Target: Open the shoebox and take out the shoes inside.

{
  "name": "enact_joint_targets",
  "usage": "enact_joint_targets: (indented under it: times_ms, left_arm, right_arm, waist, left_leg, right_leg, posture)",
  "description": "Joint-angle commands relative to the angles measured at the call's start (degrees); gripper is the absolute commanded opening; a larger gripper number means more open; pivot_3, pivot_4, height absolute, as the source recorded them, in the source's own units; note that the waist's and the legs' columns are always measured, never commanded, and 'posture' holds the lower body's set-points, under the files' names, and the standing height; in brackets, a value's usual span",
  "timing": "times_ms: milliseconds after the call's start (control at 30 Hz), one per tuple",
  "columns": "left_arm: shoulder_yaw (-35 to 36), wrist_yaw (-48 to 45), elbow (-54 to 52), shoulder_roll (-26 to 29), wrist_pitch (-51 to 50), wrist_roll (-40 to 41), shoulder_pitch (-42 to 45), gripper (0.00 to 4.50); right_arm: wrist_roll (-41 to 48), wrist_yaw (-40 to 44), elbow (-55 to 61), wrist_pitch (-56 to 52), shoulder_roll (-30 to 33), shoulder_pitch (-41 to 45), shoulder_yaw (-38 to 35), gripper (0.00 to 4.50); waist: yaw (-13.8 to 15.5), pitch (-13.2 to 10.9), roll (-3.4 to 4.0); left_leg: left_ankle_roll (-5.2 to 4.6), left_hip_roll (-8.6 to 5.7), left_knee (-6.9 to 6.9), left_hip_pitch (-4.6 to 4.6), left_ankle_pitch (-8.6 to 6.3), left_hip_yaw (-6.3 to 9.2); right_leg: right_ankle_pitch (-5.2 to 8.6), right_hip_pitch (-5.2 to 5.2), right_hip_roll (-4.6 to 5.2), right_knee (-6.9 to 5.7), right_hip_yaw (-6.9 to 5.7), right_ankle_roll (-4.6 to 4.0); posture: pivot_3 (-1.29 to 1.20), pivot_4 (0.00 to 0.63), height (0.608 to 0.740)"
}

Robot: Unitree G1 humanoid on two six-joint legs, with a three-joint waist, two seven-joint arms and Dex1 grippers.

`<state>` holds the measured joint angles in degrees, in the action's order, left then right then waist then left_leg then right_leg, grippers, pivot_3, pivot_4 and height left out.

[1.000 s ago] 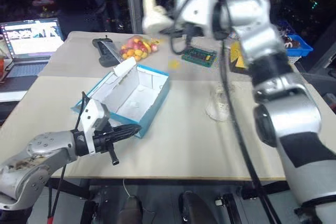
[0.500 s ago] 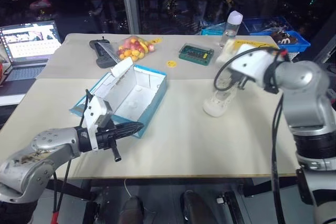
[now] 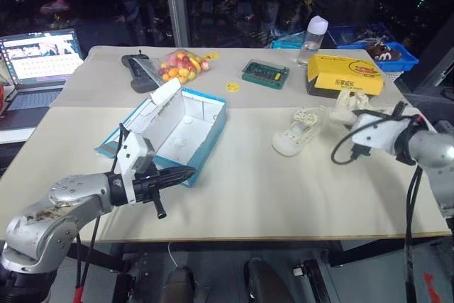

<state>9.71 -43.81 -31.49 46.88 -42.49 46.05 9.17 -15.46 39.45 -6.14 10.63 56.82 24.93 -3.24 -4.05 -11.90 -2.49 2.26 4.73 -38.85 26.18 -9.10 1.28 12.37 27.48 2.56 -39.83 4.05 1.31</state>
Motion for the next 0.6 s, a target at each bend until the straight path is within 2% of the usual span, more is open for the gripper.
enact_joint_targets:
  times_ms: [33,133,233,333,600]
  left_arm:
    - [0.4,-0.6,-0.9,-0.1,0.8,0.0,0.4,0.00]
    - [0.3,-0.5,-0.9,-0.2,0.6,0.0,0.8,0.00]
    - [0.2,-0.6,-0.8,-0.3,0.6,-0.1,1.0,0.00]
    - [0.1,-0.5,-0.7,-0.4,0.5,0.0,1.3,0.00]
    - [-0.2,-0.4,-0.5,-0.5,0.4,-0.2,2.2,0.00]
  right_arm:
    - [4.4,0.8,3.5,4.9,1.9,-1.2,-3.9,1.27]
    - [3.3,1.8,5.7,10.0,1.3,-5.9,-0.3,1.27]
    - [0.7,-0.1,4.2,14.0,0.3,-7.1,2.1,1.27]
    - [-3.8,-3.8,-0.1,18.1,-1.1,-5.6,5.2,1.27]
    - [-16.9,-13.8,-20.7,29.4,-1.7,6.0,14.1,1.27]
  waist:
    - [0.0,0.0,0.00]
    - [0.2,0.0,-0.01]
    - [0.2,0.0,-0.01]
    - [0.1,0.0,-0.01]
    - [0.0,0.0,-0.02]
  left_leg:
    - [0.00,0.00,-0.02,-0.01,0.00,0.01]
    - [0.00,0.00,-0.02,-0.05,0.00,0.04]
    - [0.01,-0.01,-0.04,-0.11,0.00,0.03]
    - [0.01,-0.02,-0.11,-0.12,0.00,0.02]
    - [0.01,-0.04,-0.13,-0.19,0.00,0.03]
  right_leg:
    - [0.00,-0.04,0.00,0.00,-0.01,0.01]
    - [0.00,-0.12,-0.01,0.00,-0.04,0.02]
    - [0.01,-0.22,0.01,0.05,-0.03,0.03]
    - [0.01,-0.23,0.02,0.06,0.00,0.03]
    - [0.00,-0.34,0.01,0.06,0.00,0.03]
  posture:
    - [0.00,0.150,0.672]
    - [0.00,0.150,0.672]
    - [0.00,0.150,0.672]
    - [0.00,0.150,0.672]
    - [0.00,0.150,0.672]
